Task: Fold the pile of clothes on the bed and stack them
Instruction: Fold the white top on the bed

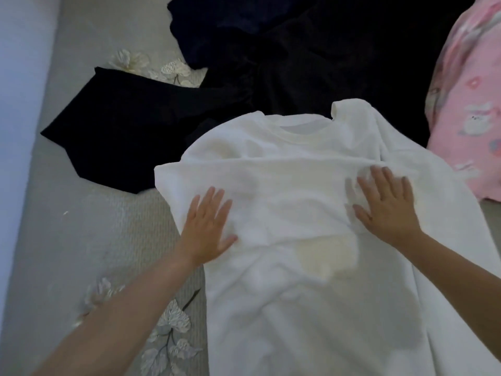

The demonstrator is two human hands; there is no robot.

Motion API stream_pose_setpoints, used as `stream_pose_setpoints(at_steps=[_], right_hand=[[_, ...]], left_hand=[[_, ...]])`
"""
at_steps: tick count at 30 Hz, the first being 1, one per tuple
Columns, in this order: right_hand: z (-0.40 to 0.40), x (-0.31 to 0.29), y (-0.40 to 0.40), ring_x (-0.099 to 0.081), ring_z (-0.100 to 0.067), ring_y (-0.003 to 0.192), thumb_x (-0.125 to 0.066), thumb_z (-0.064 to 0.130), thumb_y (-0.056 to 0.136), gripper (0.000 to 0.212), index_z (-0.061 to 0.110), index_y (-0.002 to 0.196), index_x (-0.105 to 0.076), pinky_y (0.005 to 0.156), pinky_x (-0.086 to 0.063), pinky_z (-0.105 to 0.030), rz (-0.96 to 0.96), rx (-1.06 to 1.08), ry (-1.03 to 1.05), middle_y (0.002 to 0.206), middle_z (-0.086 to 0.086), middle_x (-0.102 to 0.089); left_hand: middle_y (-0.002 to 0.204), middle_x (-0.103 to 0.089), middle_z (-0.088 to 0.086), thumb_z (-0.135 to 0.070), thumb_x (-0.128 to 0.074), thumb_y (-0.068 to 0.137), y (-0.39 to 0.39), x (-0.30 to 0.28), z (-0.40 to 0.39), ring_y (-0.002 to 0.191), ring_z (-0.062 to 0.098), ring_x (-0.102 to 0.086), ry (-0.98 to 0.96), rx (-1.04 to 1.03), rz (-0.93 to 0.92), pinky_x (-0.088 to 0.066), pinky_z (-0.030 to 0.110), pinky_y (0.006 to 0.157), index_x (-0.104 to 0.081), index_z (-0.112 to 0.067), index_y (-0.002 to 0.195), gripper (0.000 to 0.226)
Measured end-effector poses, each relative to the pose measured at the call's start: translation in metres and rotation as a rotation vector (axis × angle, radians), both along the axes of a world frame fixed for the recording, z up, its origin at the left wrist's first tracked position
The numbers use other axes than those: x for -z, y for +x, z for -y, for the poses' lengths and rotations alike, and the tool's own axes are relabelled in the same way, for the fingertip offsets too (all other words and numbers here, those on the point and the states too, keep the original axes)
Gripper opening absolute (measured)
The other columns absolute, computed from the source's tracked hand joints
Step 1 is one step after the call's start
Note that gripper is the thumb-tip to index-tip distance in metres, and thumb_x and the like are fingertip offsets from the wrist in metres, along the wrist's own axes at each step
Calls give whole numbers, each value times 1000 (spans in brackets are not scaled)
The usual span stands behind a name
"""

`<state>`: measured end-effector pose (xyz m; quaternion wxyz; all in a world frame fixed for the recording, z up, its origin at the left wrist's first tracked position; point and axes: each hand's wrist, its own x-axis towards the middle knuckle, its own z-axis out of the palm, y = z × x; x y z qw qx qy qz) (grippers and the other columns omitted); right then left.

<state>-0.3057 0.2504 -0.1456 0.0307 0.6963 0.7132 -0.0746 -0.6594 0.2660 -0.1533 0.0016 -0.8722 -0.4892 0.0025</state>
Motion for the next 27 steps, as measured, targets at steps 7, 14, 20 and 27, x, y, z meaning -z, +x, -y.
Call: stream_pose_setpoints(at_steps=[7,14,20,27], right_hand=[[19,22,14,-39,-55,120,0,67,87,91,3,132,-46,96,-29,-65,55,-184,-302,133,-34,-41],[3,19,12,-6,-27,144,10,72,71,97,17,146,-20,113,-6,-39,-92,-33,-419,155,-13,-6],[60,-17,57,-47,-40,121,-52,26,79,52,-7,118,-56,103,-27,-53,-252,269,-10,123,-27,-55],[254,-20,96,-45,-51,116,-55,69,72,97,-17,117,-50,93,-41,-60,-135,768,-408,124,-39,-46]], left_hand=[[121,-50,38,15,-58,60,-37,30,47,118,51,-41,-145,-118,-42,-24,52,106,-35,3,124,69],[155,7,13,-3,-34,93,-40,17,29,143,28,5,-520,-240,-420,-8,42,113,1,-5,146,64],[149,-17,27,10,-33,85,18,-11,40,140,39,-14,-402,-127,-121,-14,45,111,-22,2,142,58],[152,-5,22,-29,-50,92,139,4,111,142,36,-3,-623,46,73,-4,38,115,-12,1,143,70]])
